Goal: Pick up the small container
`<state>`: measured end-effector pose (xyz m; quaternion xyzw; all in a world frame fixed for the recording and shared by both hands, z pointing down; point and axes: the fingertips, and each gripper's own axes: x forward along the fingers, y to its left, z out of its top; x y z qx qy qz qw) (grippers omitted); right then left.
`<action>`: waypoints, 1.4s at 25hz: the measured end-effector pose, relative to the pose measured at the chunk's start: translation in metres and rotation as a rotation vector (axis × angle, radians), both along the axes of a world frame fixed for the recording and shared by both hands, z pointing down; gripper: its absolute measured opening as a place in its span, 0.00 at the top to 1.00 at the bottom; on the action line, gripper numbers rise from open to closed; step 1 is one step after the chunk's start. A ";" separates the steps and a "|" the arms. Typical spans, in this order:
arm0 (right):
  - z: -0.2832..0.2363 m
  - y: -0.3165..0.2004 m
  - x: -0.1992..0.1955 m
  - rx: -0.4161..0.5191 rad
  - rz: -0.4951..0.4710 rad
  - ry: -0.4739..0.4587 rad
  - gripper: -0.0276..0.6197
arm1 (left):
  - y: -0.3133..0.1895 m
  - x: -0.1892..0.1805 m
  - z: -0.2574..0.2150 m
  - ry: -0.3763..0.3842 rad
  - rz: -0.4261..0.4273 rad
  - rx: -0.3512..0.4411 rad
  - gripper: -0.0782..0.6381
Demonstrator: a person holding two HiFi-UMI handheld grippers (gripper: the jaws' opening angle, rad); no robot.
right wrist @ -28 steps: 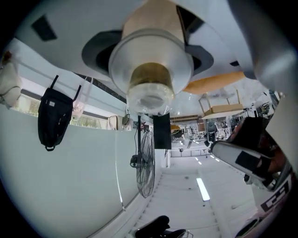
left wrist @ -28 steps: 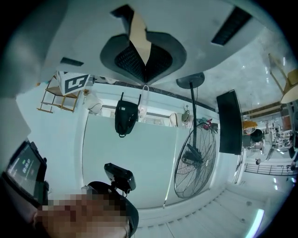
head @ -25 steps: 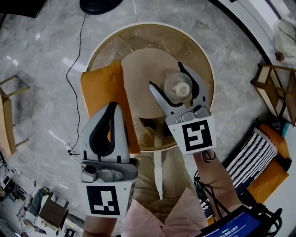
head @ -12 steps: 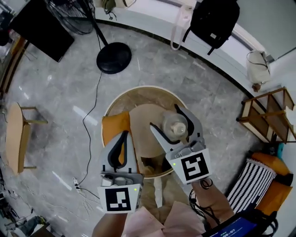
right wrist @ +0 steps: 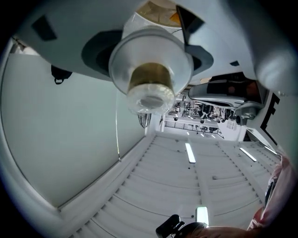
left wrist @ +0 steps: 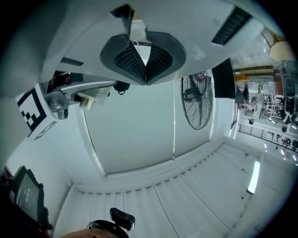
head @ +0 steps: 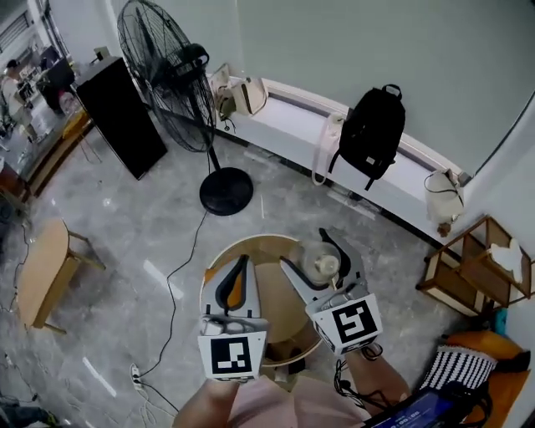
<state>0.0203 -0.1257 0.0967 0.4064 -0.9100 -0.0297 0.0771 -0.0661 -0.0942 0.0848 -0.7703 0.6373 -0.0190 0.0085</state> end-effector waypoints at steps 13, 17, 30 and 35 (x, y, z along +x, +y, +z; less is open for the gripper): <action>-0.056 0.021 0.013 0.127 0.010 -0.014 0.43 | 0.024 0.005 -0.061 -0.026 -0.033 0.126 0.87; -0.056 0.031 0.018 0.121 0.008 -0.016 0.43 | 0.034 0.012 -0.062 -0.030 -0.031 0.130 0.87; -0.059 0.041 0.009 0.121 0.005 -0.010 0.43 | 0.046 0.001 -0.064 -0.016 -0.037 0.126 0.87; -0.057 0.039 0.008 0.122 0.005 -0.006 0.43 | 0.044 0.002 -0.064 -0.020 -0.033 0.133 0.87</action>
